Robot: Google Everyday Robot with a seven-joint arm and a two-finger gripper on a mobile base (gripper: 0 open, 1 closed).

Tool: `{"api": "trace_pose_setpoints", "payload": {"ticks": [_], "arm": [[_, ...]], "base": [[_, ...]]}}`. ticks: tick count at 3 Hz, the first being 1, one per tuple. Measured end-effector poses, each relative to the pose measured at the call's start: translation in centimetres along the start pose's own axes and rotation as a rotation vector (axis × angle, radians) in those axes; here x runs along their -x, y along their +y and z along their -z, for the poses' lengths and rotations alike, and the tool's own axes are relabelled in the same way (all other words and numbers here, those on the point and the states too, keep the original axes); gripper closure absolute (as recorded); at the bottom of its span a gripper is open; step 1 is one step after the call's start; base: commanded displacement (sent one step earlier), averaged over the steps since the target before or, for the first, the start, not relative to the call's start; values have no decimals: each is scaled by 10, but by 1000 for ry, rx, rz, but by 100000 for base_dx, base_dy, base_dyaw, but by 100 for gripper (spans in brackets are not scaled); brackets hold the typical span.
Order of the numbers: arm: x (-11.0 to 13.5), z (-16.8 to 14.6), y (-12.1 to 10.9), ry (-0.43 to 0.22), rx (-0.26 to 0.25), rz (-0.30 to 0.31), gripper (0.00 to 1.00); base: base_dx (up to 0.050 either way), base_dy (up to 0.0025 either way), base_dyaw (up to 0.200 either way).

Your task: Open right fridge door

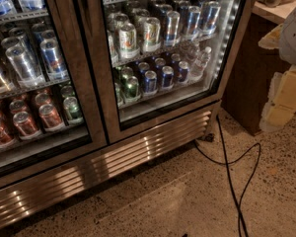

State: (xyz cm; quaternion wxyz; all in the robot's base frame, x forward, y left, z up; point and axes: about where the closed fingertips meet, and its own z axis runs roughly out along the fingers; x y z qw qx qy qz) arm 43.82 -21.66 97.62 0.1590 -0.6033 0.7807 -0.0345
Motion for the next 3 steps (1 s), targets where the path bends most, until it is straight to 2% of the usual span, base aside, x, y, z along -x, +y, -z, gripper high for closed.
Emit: {"api": "trace_pose_setpoints", "payload": {"ticks": [3], "arm": [[0, 0, 0, 0, 0, 0, 0]], "base": [[4884, 1, 3]]}}
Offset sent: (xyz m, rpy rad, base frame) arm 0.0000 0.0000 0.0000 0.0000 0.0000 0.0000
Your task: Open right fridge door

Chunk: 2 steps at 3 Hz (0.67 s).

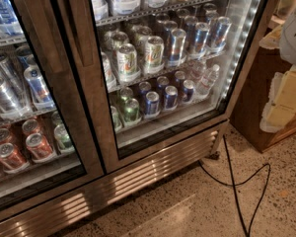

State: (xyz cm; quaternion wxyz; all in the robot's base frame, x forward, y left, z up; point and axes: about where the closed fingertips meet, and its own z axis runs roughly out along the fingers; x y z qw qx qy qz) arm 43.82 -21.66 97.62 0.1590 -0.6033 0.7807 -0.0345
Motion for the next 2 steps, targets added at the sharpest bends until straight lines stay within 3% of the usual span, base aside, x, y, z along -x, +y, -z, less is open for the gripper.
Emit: {"api": "trace_pose_setpoints", "payload": {"ticks": [2], "arm": [[3, -4, -1, -3, 7, 2, 0]], "base": [[0, 0, 0]]}}
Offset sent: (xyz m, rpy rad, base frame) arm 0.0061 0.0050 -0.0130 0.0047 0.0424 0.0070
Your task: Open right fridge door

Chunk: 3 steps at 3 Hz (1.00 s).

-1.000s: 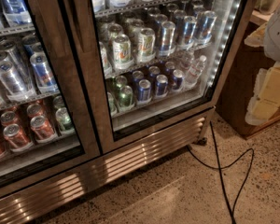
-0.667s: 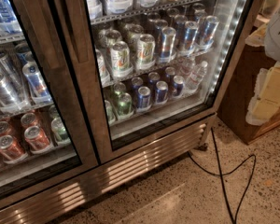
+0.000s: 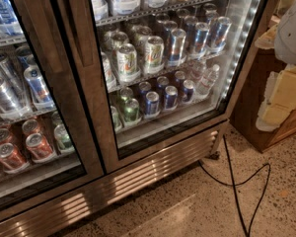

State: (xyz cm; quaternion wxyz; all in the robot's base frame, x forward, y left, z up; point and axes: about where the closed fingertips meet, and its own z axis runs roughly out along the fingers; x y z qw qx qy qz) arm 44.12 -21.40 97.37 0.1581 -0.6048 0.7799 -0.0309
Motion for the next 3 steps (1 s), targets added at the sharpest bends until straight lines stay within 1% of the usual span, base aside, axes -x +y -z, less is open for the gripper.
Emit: {"api": "trace_pose_setpoints", "payload": {"ticks": [1, 2, 3], "arm": [[17, -10, 3, 27, 14, 32, 0], [46, -19, 13, 60, 19, 95, 0], [46, -19, 13, 60, 19, 95, 0]], "base": [[0, 0, 0], [0, 0, 0], [0, 0, 0]]}}
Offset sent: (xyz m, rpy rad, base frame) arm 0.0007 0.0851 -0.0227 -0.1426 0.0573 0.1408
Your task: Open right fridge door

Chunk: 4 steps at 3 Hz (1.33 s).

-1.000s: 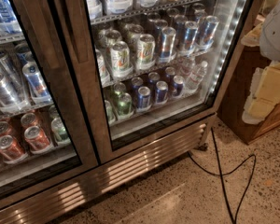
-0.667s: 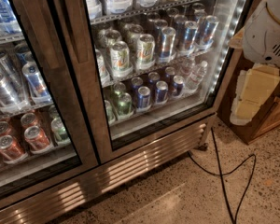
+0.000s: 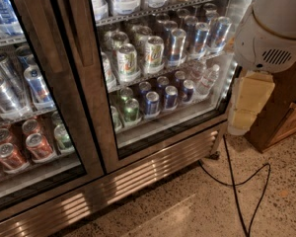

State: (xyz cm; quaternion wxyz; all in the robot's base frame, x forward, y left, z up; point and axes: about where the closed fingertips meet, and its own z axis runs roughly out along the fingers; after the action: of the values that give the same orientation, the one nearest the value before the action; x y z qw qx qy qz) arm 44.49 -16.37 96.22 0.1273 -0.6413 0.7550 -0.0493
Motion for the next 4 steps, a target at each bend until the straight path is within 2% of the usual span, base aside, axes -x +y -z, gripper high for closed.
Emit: {"api": "trace_pose_setpoints", "payload": {"ticks": [1, 2, 3, 4], "arm": [[-1, -4, -1, -82, 37, 13, 0], [-18, -22, -11, -266, 118, 33, 0], [0, -24, -9, -349, 145, 50, 0], [0, -24, -9, -349, 145, 50, 0]], "base": [[0, 0, 0], [0, 0, 0], [0, 0, 0], [0, 0, 0]]}}
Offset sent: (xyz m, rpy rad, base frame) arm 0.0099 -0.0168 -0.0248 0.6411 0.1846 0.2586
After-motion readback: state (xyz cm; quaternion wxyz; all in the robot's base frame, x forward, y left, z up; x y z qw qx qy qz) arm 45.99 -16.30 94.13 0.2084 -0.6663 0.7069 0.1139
